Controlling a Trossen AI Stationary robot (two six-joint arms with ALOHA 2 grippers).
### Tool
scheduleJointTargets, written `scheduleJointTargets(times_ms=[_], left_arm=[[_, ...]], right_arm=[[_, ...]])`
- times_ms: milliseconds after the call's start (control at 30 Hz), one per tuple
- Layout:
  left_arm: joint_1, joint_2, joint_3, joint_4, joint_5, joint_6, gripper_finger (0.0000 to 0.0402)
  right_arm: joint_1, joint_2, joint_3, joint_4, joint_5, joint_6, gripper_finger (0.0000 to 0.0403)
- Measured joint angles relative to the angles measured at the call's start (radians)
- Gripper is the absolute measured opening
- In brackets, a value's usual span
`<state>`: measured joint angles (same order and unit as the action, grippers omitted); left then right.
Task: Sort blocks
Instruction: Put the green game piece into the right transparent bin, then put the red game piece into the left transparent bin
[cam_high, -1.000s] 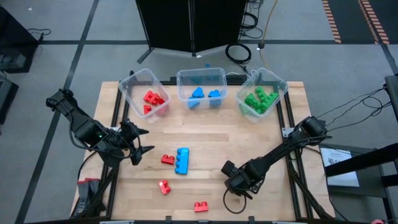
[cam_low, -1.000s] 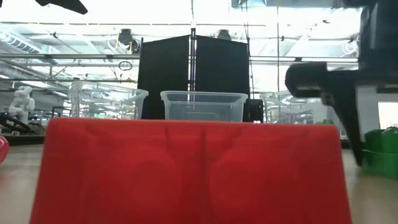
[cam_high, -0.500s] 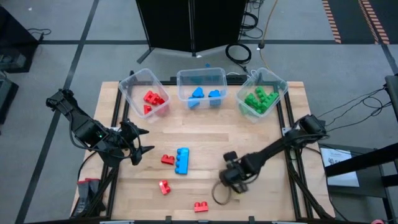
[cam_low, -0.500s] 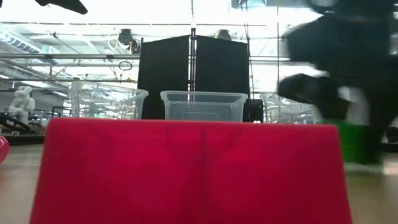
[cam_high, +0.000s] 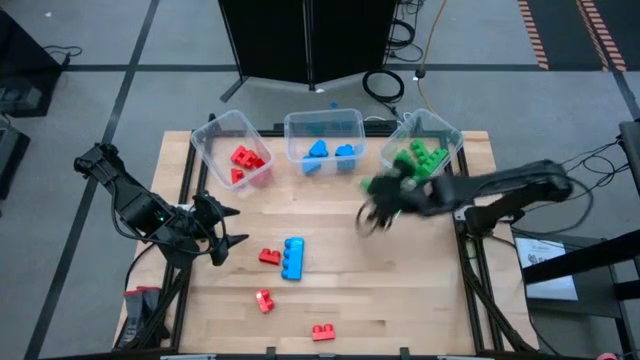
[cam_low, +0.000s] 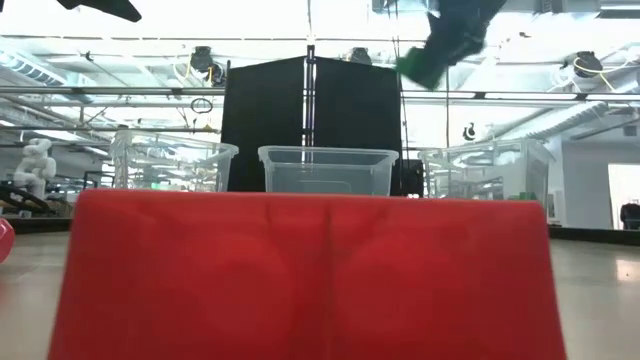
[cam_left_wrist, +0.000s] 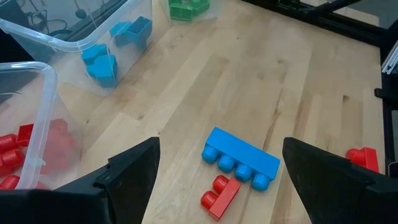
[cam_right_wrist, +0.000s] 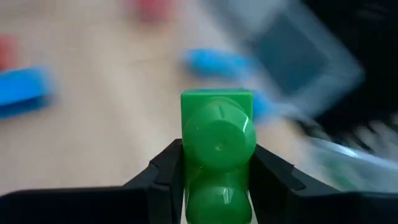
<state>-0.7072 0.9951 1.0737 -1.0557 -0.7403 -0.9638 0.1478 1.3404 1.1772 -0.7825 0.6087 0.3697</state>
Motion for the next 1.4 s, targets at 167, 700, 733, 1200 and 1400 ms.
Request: scheduleJointTargets(times_ms=[167, 700, 733, 1200, 1400], left_arm=[[0.000, 0.000, 0.000, 0.001, -0.001, -0.001, 0.0336], [0.000, 0.000, 0.000, 0.000, -0.027, -0.015, 0.0336], [0.000, 0.000, 0.000, 0.000, -0.027, -0.026, 0.0336], [0.000, 0.000, 0.000, 0.000, -0.021, -0.052, 0.0336], [0.000, 0.000, 0.000, 0.000, -0.021, -0.052, 0.0336]], right_arm=[[-0.184, -0.198, -0.022, -0.198, 0.152, 0.123, 0.0116], [-0.630, -0.241, -0.296, -0.101, -0.085, 0.056, 0.0116], [-0.645, -0.229, -0.298, -0.098, -0.085, 0.052, 0.0116], [-0.729, -0.208, -0.235, -0.050, -0.088, -0.053, 0.0299], [-0.723, -0.209, -0.042, -0.044, -0.242, -0.106, 0.0305]])
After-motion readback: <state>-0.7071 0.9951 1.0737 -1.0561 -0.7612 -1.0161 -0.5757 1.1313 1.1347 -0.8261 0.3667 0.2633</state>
